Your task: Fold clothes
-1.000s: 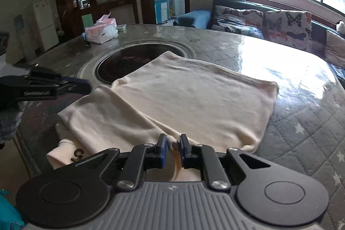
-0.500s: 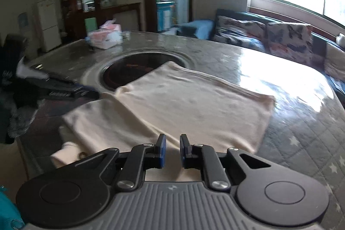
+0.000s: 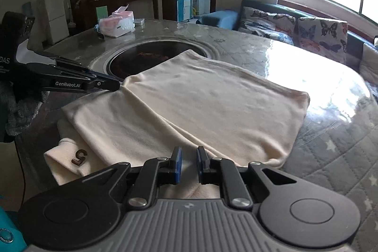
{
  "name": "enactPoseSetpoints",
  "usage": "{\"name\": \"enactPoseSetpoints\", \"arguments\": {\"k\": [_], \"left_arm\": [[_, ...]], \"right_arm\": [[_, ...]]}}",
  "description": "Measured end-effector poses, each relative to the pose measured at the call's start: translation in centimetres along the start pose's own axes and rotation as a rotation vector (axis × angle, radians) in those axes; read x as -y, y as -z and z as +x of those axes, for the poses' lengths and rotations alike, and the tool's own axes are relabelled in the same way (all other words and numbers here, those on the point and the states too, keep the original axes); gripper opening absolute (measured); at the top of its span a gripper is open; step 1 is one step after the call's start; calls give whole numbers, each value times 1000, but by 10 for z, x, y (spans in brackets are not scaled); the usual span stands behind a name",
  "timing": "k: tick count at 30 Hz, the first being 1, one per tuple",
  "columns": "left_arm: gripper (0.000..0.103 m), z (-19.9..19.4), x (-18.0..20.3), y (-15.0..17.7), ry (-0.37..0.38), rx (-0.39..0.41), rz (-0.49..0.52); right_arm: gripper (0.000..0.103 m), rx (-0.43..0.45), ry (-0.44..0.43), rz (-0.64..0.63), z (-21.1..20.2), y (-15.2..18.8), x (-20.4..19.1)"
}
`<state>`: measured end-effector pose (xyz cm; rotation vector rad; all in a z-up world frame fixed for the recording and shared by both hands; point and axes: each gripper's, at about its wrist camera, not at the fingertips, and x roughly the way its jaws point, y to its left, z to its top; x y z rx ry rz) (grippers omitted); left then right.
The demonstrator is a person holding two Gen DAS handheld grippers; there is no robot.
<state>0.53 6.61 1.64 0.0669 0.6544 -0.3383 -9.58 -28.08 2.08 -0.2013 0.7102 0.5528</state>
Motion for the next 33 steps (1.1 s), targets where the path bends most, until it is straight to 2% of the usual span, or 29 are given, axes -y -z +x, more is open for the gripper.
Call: {"name": "enactPoseSetpoints", "arguments": {"k": [5, 11, 16, 22, 29, 33], "left_arm": [[9, -7, 5, 0, 6, 10, 14], [10, -29, 27, 7, 124, 24, 89], [10, -35, 48, 21, 200, -6, 167], [10, -33, 54, 31, 209, -37, 213], [11, -48, 43, 28, 181, -19, 245], [20, -68, 38, 34, 189, -9, 336]], "right_arm": [[14, -13, 4, -14, 0, 1, -3], [17, -20, -45, -70, -15, 2, -17], [17, -62, -70, -97, -17, 11, -27], [17, -61, -60, -84, -28, 18, -27], [17, -59, -58, -64, -34, 21, -21], [19, -61, -60, -93, -42, 22, -22]]}}
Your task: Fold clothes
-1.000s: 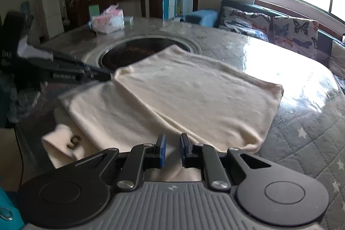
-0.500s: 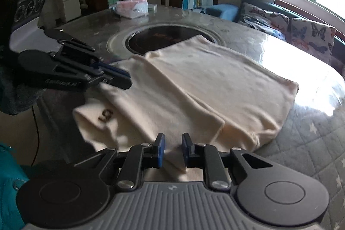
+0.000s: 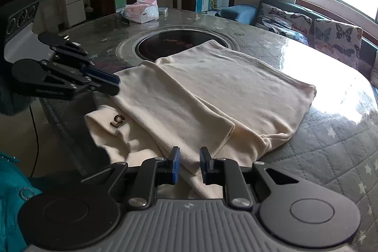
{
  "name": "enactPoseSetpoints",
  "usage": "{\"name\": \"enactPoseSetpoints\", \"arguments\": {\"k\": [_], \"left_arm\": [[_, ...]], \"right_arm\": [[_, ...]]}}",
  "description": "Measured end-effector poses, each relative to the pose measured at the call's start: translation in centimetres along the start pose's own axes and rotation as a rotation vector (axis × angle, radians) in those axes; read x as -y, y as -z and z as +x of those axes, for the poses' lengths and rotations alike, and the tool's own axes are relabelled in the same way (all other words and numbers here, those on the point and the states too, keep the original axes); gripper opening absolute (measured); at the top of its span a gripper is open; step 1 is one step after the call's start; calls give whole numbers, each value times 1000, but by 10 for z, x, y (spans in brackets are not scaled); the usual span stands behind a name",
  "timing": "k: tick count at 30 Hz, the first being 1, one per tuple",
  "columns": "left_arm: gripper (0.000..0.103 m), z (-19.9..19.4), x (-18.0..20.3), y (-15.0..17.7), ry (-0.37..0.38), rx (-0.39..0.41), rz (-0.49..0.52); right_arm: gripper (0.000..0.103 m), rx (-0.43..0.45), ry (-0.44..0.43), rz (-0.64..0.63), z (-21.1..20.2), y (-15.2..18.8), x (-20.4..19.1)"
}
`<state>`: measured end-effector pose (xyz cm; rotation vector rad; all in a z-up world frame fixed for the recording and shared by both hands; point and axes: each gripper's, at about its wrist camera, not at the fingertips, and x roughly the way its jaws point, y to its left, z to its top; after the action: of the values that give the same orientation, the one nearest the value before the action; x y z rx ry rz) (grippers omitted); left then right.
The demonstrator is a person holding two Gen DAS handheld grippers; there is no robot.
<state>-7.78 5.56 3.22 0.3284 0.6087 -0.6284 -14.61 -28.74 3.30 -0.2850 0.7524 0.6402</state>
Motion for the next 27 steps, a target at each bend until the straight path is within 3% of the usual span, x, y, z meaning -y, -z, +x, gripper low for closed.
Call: {"name": "enactPoseSetpoints", "arguments": {"k": [3, 5, 7, 11, 15, 23, 25, 27], "left_arm": [[33, -11, 7, 9, 4, -1, 84], [33, -15, 14, 16, 6, 3, 159], [34, -16, 21, 22, 6, 9, 223], [34, -5, 35, 30, 6, 19, 299], [34, 0, 47, 34, 19, 51, 359], [33, 9, 50, 27, 27, 103, 364], [19, 10, 52, 26, 39, 116, 362], [12, 12, 51, 21, 41, 119, 335]], "right_arm": [[28, -7, -5, -31, -5, 1, -3], [29, -18, -9, -61, -8, 3, -7], [38, -30, -13, -92, -11, 4, -10], [42, -50, -14, -141, -16, 9, -15], [51, -61, -12, -183, -19, 13, -20], [58, -43, -18, -259, -19, 18, -32], [59, -40, -23, -275, -17, 18, -35], [60, -37, -22, -296, -14, 18, -37]]}}
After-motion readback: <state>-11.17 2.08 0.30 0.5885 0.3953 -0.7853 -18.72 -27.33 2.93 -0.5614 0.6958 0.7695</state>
